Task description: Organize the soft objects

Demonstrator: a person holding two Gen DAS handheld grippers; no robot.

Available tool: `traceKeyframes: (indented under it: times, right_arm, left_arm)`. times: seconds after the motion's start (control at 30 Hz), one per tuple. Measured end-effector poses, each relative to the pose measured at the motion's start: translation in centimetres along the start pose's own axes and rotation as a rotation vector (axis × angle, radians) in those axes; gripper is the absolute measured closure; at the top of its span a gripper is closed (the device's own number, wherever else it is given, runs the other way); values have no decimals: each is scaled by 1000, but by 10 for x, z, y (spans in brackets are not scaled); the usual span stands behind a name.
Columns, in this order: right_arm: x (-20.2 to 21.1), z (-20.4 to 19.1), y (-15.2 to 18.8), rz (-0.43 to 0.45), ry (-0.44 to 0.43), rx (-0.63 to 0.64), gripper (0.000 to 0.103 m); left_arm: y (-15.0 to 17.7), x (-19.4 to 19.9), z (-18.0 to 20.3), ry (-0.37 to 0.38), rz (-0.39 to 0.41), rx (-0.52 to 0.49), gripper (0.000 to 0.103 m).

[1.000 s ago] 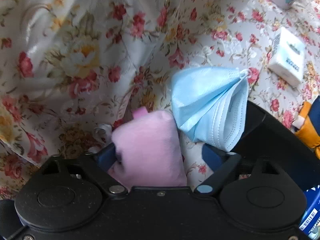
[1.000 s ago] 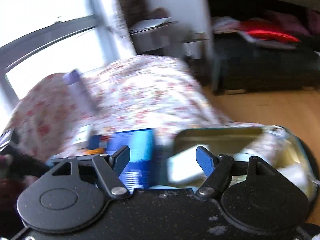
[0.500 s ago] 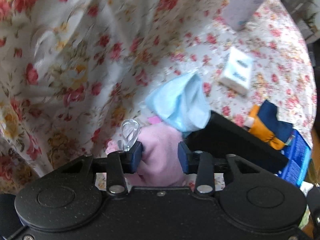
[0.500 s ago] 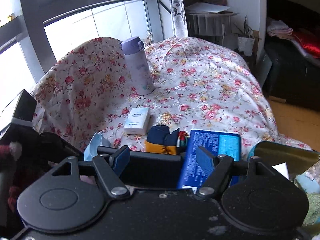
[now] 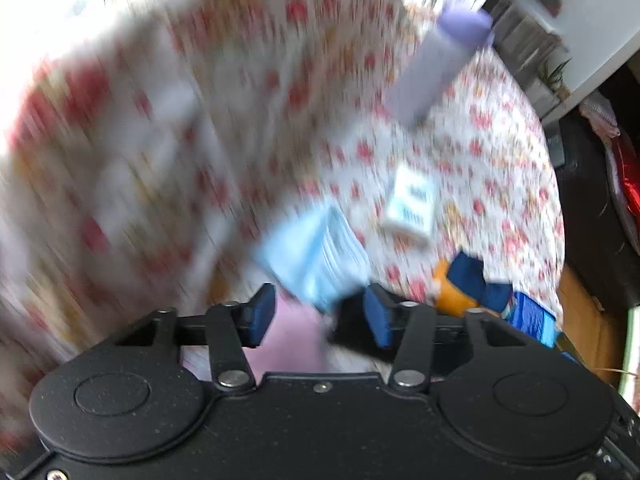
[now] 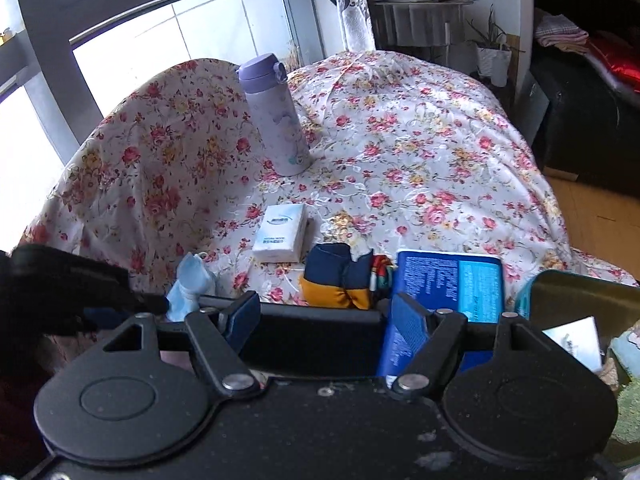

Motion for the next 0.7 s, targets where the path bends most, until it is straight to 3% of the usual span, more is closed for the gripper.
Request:
traceKeyframes:
  times: [0.1,0.23,0.37,0.47,0.53,0.57,0.7]
  right_arm:
    - [-10,-12,-4,-21,-16,5,31]
    - [-27,-37,-10,-55,-58,36,31]
    - [-44,-69,-15,-69,-86,111,31]
    - [-61,-96,-14,-80,-94,181,31]
    - [-71,-111,-13,-84,-97,215,31]
    - [-75,-118,-12,-82,-98,226,31]
    - [-86,-143,-6,-80,-126,276,31]
  left_arm:
    - [-14,18,-3,-31,87,-96,40]
    - [-19,20,-10,58,147,-68,31]
    - [-20,15,-6,-17,211,-113,31]
    - [-23,33,-7,-103,366,-117,28]
    - [-23,49,-9,-124,472,-108,17]
    - [-24,55,-10,-136,515,-103,17]
    - [-26,57,-14,-113,555,-90,17]
Point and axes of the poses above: each gripper's, at about its wrist camera, not at the fingertips, and x roughly against the way its jaws point, z to its right, y to its underside, the point moved 5 cm from there along -x, roughly the way its jaws point, and after that the axes turned 10 degrees about y, right-handed, at the moved point
